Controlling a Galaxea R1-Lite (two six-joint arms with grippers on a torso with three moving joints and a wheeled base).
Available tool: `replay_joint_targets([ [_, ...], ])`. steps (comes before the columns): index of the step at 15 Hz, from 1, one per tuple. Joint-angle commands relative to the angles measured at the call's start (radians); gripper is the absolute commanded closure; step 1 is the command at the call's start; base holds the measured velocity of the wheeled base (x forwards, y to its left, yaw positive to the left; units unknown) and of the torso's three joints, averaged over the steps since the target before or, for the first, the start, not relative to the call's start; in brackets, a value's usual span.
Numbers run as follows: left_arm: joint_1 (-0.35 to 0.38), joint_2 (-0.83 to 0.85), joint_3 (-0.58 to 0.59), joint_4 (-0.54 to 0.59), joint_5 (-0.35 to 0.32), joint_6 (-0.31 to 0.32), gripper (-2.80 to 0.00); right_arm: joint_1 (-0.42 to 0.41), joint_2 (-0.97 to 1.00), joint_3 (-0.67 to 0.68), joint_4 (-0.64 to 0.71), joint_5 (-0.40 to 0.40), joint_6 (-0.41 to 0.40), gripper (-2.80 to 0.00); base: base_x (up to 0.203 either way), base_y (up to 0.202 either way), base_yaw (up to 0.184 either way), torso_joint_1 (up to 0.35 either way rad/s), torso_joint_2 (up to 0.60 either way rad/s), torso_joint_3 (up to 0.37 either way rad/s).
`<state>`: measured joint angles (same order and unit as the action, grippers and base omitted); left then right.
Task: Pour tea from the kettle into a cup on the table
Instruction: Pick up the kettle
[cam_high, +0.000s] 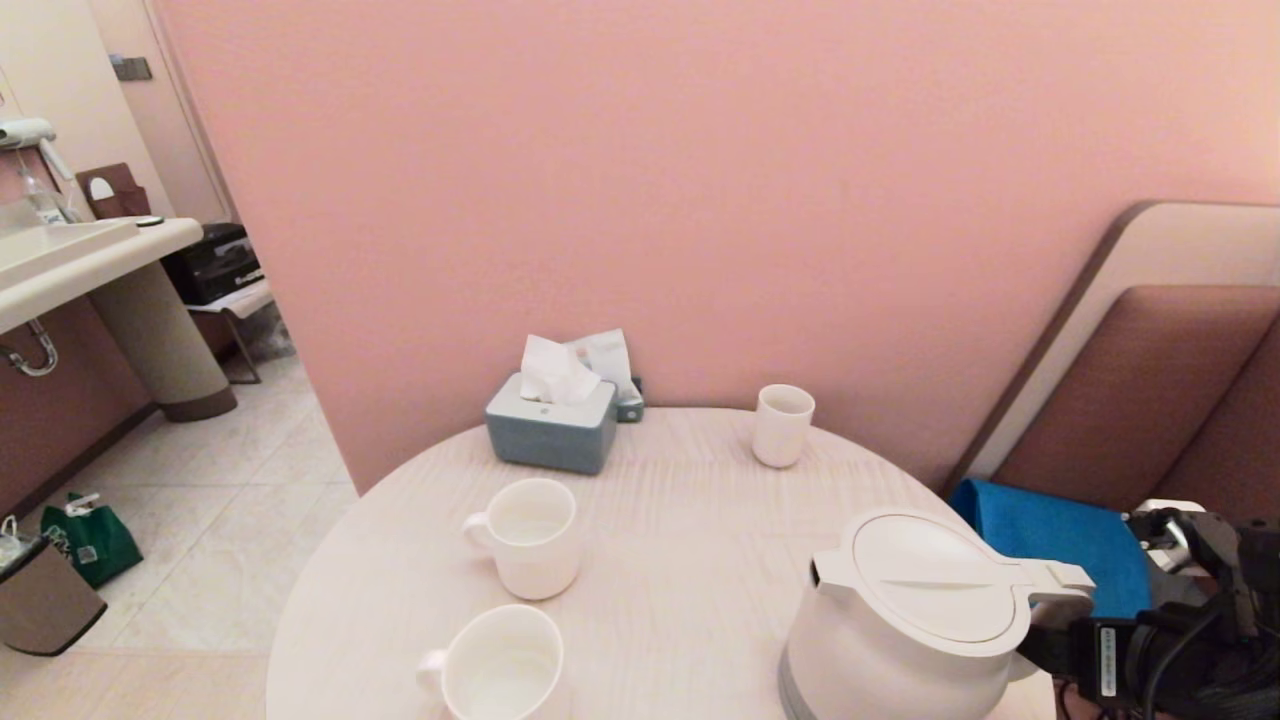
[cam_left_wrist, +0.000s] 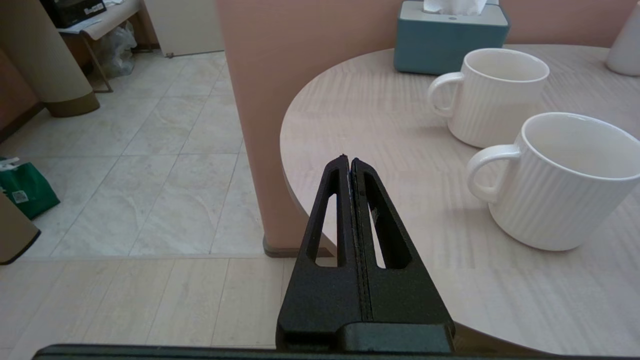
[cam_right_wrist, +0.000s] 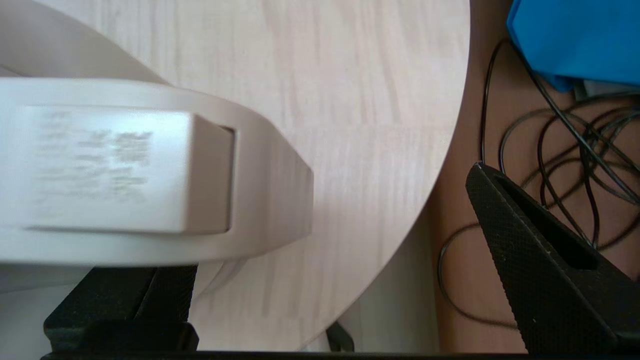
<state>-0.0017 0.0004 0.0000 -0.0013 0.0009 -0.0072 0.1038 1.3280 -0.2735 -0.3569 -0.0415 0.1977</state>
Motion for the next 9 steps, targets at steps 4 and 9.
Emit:
replay_joint_targets([
  [4,0.0,0.001,0.0,0.0,0.001,0.0,0.0,0.0,0.055,0.085,-0.16,0.001,0.005,-2.8,0.0,0.0,0.0,0.0,0.0,0.0],
  [9,0.0,0.0,0.0,0.0,0.001,0.0,0.0,0.0,0.053,0.161,-0.352,0.006,0.031,-2.8,0.0,0.0,0.0,0.0,0.0,0.0],
])
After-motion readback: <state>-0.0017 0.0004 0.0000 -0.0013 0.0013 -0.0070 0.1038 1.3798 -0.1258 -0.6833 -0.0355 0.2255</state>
